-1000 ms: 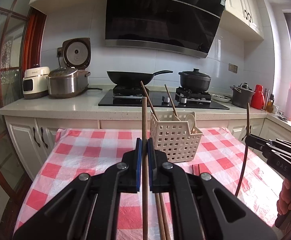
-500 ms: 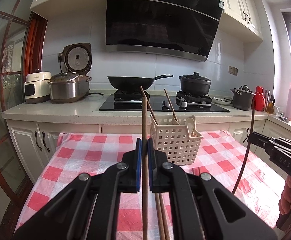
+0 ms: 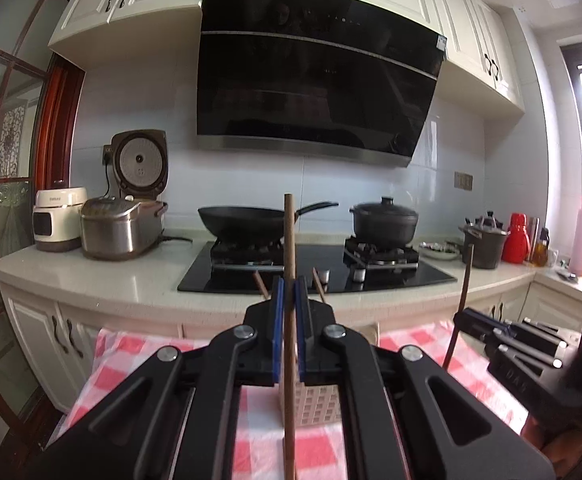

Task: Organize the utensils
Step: 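Lower both chopsticks into the basket and open both tools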

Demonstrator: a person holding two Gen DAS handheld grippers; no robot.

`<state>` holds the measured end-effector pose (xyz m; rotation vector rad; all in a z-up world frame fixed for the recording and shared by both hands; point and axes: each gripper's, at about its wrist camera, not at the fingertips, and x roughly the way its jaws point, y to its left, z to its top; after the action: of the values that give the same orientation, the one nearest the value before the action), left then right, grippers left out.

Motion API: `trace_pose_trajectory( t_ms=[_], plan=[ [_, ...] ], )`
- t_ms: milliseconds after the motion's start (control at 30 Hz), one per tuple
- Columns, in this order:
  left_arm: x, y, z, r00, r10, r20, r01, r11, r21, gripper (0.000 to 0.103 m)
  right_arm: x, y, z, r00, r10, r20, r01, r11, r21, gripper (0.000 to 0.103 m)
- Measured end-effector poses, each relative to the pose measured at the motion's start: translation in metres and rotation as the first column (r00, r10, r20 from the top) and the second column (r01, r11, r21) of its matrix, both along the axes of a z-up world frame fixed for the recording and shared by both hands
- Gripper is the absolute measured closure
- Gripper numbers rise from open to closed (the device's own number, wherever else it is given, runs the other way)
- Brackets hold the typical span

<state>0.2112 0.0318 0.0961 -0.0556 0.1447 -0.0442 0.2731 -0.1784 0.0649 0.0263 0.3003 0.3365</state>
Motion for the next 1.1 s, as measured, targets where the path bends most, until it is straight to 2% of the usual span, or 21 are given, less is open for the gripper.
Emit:
trace_pose_trajectory(
  t_ms=[233,400,533,667,767,867,967,1067,1100],
  plan=[
    [0.055,-0.015,0.048,1.0,0.023,0.015,-0.023,1.0,0.002,0.098,0.038,0.006,0.036,0.999,-0.029,0.03,0.028,1.0,0.014,0.097],
    [0.095,-0.009,0.067,0.998,0.058,0.003,-0.057,0.995,-0.079,0.098,0.069,0.007,0.052,0.997,-0.06,0.044,0.058,0.997,0.061,0.097],
    [0.121,-0.001,0.069,0.994,0.106,0.003,-0.104,0.984,-0.146,0.097,0.089,0.011,0.053,0.996,-0.081,0.045,0.077,0.993,0.084,0.097],
    [0.14,0.008,0.051,0.986,0.164,-0.002,-0.162,0.968,-0.194,0.097,0.104,0.021,0.035,0.996,-0.092,0.012,0.091,0.994,0.058,0.097],
    [0.153,0.01,0.029,0.986,0.159,-0.053,-0.167,0.963,-0.211,0.097,0.109,0.027,0.016,0.997,-0.079,-0.013,0.079,0.997,0.019,0.097],
    [0.164,0.006,0.005,0.986,0.126,-0.112,-0.145,0.971,-0.19,0.097,0.113,0.032,-0.002,0.997,-0.064,-0.052,0.063,0.998,-0.027,0.097],
    [0.168,-0.001,-0.017,0.982,0.112,-0.152,-0.134,0.98,-0.147,0.097,0.118,0.033,-0.016,0.994,-0.04,-0.1,0.036,0.999,-0.034,0.096],
    [0.17,-0.002,-0.033,0.978,0.102,-0.181,-0.124,0.985,-0.117,0.097,0.117,0.032,-0.024,0.993,-0.053,-0.107,0.048,0.998,-0.05,0.087],
    [0.168,-0.002,-0.037,0.978,0.105,-0.179,-0.126,0.986,-0.107,0.096,0.117,0.029,-0.026,0.992,-0.05,-0.112,0.046,0.998,-0.039,0.078]
  ],
)
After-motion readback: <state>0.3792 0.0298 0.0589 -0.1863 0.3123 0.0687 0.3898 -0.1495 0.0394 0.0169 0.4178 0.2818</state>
